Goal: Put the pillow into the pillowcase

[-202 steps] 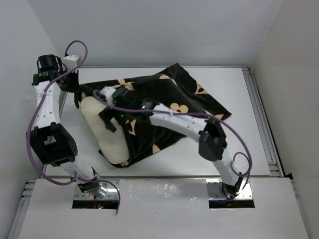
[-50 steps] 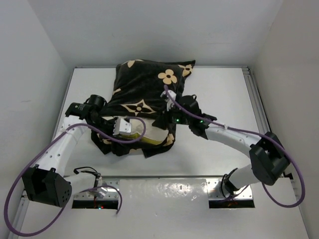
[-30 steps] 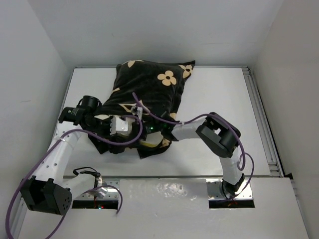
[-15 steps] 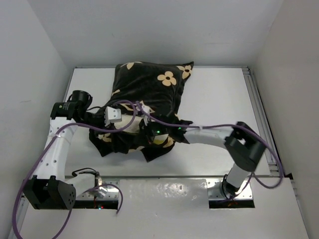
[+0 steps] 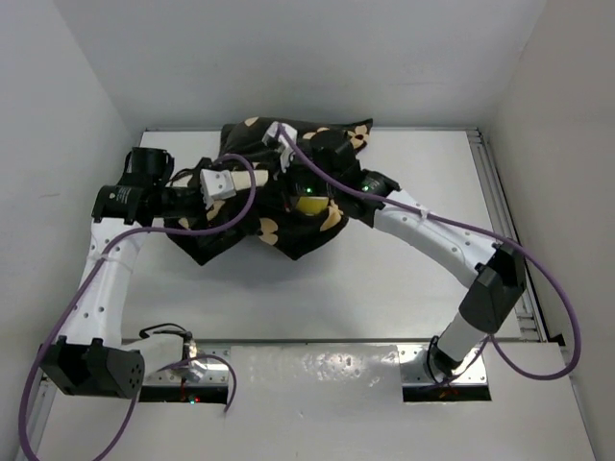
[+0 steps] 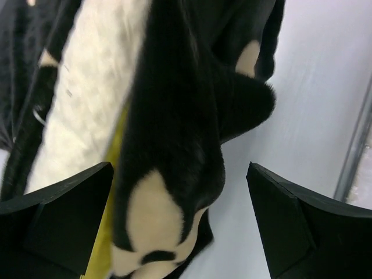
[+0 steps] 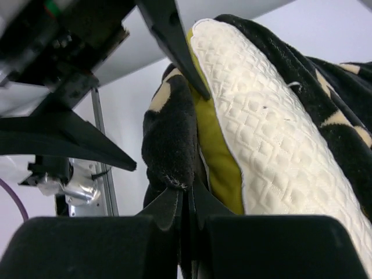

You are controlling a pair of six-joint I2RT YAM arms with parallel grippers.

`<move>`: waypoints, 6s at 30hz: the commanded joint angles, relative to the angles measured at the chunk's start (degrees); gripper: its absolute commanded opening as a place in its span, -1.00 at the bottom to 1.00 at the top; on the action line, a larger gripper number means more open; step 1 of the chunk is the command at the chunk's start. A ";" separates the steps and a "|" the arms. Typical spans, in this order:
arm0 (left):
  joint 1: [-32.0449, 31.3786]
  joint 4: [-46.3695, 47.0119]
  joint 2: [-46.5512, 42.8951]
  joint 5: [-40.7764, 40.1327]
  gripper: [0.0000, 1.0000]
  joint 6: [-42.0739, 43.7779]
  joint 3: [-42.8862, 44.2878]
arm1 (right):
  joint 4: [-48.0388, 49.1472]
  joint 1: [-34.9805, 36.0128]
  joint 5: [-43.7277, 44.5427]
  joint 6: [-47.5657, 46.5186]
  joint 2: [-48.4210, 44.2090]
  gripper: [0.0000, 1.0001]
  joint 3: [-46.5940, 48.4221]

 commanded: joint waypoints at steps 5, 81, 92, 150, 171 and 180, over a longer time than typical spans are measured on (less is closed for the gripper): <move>7.37 9.20 -5.27 -6.87 0.99 -8.95 -3.06 | 1.33 -7.39 3.33 8.08 -2.52 -1.00 11.16; -6.77 34.62 26.09 -26.55 -1.00 -44.55 45.62 | -10.96 -34.19 1.53 10.22 20.36 0.98 37.55; -7.12 35.33 29.78 -39.40 -1.00 -50.61 51.50 | -6.75 -48.17 5.73 8.19 -2.42 0.36 4.23; -2.46 34.88 21.36 -15.08 -1.00 -42.62 38.37 | 37.54 -26.47 26.57 -5.10 -20.54 -1.00 -10.46; -3.60 37.52 9.92 2.26 0.06 -42.36 12.94 | 30.96 -12.76 23.12 1.33 -9.12 -1.00 10.08; -3.60 41.65 7.37 -15.83 0.16 -44.21 10.65 | 27.61 -12.75 22.95 2.82 -3.84 -1.00 16.17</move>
